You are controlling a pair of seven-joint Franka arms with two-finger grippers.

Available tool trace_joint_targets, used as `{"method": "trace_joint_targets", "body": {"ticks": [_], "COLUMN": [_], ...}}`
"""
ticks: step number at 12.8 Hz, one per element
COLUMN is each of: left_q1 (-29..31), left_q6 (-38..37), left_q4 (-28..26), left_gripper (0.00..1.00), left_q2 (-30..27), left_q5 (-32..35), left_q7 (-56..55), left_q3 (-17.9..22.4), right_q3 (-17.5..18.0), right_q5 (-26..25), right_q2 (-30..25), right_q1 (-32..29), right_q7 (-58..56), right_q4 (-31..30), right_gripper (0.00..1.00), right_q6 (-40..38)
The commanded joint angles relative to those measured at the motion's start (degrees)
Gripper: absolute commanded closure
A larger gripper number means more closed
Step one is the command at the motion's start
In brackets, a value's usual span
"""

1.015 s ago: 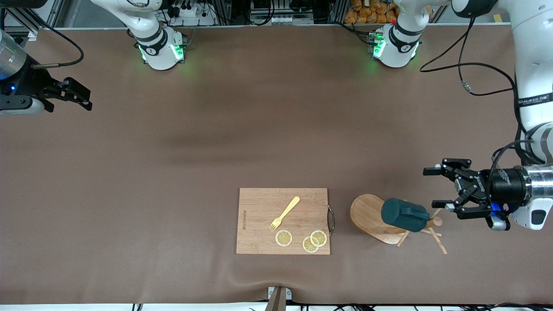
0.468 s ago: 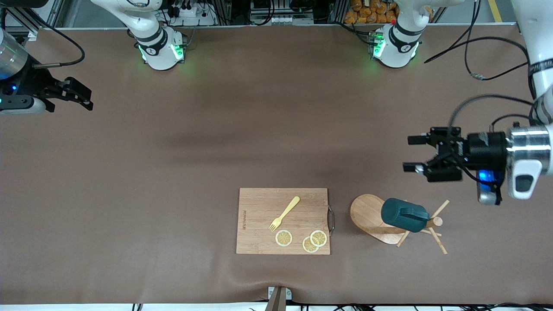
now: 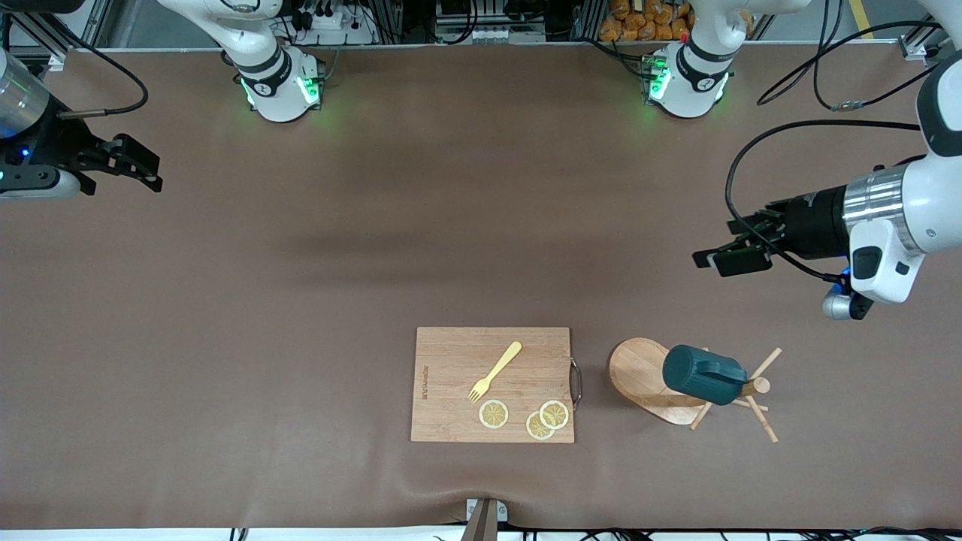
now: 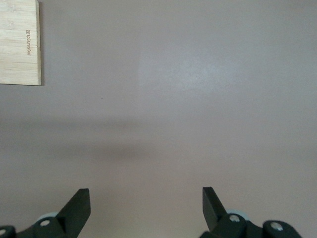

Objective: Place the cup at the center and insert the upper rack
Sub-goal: 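Open the left gripper and pull it away from the mug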

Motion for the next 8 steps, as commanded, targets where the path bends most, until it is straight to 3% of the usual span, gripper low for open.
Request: {"method": "trace_joint_targets", "body": {"ticks": [1, 3, 8], "left_q1": [-2.03, -1.87, -0.9], "left_q6": [-0.32, -0.85, -0.85], "left_q4": [-1.17, -1.17, -2.31], "left_gripper": [0.0, 0.0, 0.0], "left_q2": [-1.29, -2.33, -4.01], "left_q5": [11.42, 19.44, 23.77], "left_q7": [3.16, 6.57, 20.18], "left_q3": [-2.4, -4.77, -4.61], "right_q3": [0.01, 0.01, -0.07], "right_q5": [-0.01, -0.01, -0.01], "right_q2": [-0.98, -1.07, -1.07], "right_q1": [0.13, 0.13, 0.13], "right_q7": [0.23, 0.14, 0.23], "right_q4": [-0.28, -0.28, -0.28], "right_gripper": [0.0, 0.0, 0.0], "right_q6": [-0.26, -0.26, -0.26]}}
